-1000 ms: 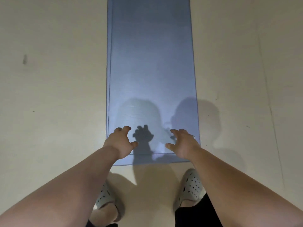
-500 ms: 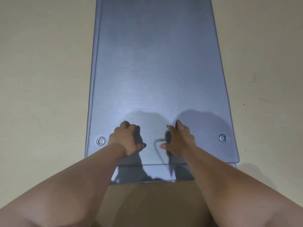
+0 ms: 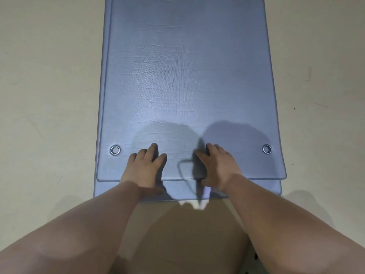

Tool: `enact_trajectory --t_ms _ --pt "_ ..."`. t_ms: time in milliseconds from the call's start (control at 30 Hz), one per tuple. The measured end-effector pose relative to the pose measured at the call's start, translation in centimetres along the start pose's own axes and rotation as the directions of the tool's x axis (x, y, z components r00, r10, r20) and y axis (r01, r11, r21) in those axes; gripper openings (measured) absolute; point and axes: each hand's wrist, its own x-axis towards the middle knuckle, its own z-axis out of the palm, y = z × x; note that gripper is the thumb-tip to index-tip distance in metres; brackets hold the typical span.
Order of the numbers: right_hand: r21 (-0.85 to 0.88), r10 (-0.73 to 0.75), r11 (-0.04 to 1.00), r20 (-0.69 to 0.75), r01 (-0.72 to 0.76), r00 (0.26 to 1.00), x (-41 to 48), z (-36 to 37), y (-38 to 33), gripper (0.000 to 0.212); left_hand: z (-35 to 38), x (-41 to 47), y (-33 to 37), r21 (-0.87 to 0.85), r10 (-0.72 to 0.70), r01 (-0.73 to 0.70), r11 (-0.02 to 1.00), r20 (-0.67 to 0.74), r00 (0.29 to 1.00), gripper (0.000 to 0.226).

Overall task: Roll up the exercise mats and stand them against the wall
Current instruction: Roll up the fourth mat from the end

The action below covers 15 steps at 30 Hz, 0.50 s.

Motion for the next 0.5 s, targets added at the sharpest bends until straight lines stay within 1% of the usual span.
enact_trajectory --t_ms 67,100,167,233,300,367,400,433,500 --pt "0.13 0.004 0.991 0.042 -0.009 0.999 0.0 -1.5 0.6 0.088 -0.1 0.3 0.3 -0.025 0.068 -0.069 0.997 -0.036 0.997 0.083" --pt "0.157 -0.006 0.988 0.07 -0.005 0.998 0.4 -2.5 1.0 0.079 -0.1 0.6 0.3 -0.051 0.093 -0.095 0.994 -0.035 0.995 0.074" --pt "0.195 -0.018 0.981 0.118 -0.005 0.993 1.2 -4.3 1.9 0.062 -0.5 1.2 0.0 -0.118 0.126 -0.124 0.985 0.007 0.992 0.053" --pt "0.276 -0.02 0.961 0.159 -0.025 0.987 1.5 -5.5 2.3 0.054 -1.3 1.3 -0.4 -0.199 0.147 -0.14 0.97 0.02 0.989 0.04" --pt "0.334 -0.05 0.943 0.188 -0.015 0.981 1.3 -5.8 2.4 0.043 -2.1 1.3 -0.5 -0.279 0.109 -0.108 0.954 -0.011 0.994 0.038" --pt "0.383 -0.028 0.923 0.161 -0.036 0.986 1.0 -5.3 2.4 0.028 -3.2 1.8 -0.3 -0.306 0.018 -0.028 0.951 -0.037 0.999 0.029" --pt "0.4 0.007 0.915 0.125 -0.057 0.992 0.9 -5.2 2.4 0.029 -4.0 2.3 -0.2 -0.313 -0.031 0.022 0.95 -0.026 0.999 0.024" --pt "0.397 0.052 0.914 0.085 -0.082 0.995 0.9 -5.1 2.2 0.036 -5.0 2.8 0.0 -0.31 -0.065 0.061 0.949 -0.003 0.998 0.022" --pt "0.345 0.153 0.926 0.025 -0.152 0.988 0.8 -5.2 1.3 0.046 -6.6 3.7 0.2 -0.324 -0.075 0.091 0.942 0.063 0.995 0.023"
